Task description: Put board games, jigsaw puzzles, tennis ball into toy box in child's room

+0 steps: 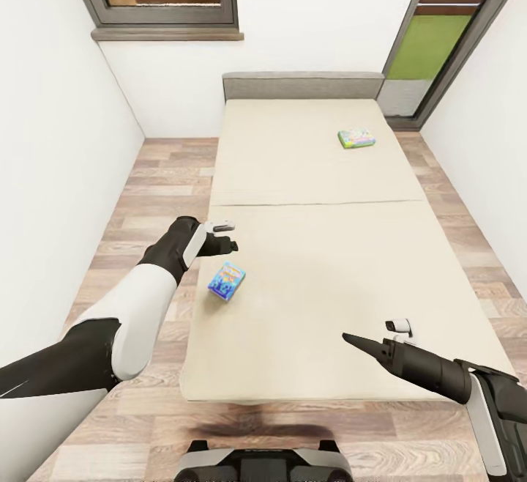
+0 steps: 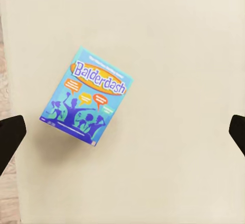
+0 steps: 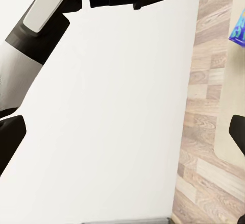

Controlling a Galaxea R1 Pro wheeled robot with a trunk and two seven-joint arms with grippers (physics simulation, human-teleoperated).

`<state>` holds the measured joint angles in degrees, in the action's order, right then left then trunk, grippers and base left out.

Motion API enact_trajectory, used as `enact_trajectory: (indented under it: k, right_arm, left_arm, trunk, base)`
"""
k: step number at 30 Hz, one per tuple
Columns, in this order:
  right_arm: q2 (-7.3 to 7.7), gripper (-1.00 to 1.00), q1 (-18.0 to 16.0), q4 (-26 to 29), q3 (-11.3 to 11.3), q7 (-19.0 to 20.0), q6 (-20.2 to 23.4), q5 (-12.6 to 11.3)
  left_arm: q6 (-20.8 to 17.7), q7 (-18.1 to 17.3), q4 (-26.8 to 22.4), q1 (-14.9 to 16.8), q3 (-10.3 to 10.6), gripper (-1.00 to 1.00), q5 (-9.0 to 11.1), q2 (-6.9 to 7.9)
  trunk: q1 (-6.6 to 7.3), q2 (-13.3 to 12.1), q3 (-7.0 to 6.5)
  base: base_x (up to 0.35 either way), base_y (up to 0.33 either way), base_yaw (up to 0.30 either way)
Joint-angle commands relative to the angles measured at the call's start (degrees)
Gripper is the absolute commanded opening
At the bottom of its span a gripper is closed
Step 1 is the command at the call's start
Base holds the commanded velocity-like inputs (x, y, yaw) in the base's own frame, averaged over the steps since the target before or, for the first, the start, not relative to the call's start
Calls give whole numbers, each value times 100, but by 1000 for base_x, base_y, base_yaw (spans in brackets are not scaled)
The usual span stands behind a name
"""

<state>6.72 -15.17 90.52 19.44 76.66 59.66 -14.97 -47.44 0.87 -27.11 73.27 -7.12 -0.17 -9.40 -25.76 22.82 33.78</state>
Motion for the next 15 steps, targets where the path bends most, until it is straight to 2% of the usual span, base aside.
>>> enact_trajectory:
  k: [1, 4, 15]
  right_arm:
    - [4, 100, -19, 1, 5, 10, 34, -17]
    - [15, 100, -99, 1, 13, 9, 34, -40]
    - [15, 100, -1180, -76, 4, -23, 34, -8]
  left_arm:
    - [-24, 9, -6, 5, -38, 100, -3, -9]
    - [-13, 9, -6, 9, -37, 100, -6, -18]
    - [-5, 10, -21, 12, -20, 100, 24, -23]
  trunk:
    - [-3, 10, 17]
    - [-3, 10, 46]
    - [-3, 10, 149]
  base:
    - [0, 0, 0]
    - [0, 0, 0]
    - [0, 0, 0]
